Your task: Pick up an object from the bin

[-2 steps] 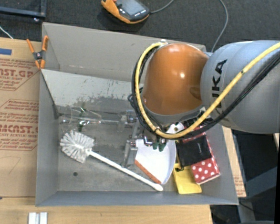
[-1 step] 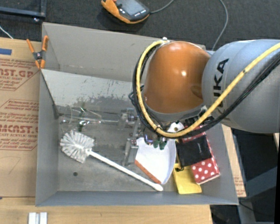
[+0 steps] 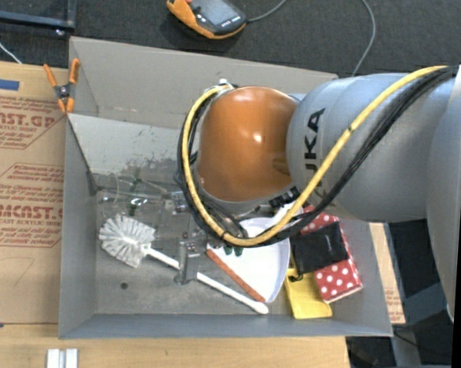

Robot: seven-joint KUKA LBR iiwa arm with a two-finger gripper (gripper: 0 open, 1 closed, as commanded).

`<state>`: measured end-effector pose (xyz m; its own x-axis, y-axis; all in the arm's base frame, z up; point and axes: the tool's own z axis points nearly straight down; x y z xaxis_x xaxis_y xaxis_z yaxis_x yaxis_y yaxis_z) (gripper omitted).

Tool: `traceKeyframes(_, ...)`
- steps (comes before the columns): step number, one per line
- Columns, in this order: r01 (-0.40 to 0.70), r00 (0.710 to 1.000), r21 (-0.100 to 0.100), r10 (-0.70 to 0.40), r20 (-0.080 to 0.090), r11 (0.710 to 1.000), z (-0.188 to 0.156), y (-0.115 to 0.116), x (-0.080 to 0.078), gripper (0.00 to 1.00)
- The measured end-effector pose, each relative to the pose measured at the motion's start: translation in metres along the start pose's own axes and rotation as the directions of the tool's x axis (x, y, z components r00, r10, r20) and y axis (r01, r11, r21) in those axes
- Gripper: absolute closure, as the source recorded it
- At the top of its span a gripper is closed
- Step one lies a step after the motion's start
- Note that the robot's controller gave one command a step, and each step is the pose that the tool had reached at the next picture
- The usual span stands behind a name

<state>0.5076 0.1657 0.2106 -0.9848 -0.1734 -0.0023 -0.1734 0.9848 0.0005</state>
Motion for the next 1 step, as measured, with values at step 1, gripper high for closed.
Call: traceKeyframes(1,-0.119,0.993,-0.002,0.119,0.002,0.993,0.0925,0.0060,0.0032,0.00)
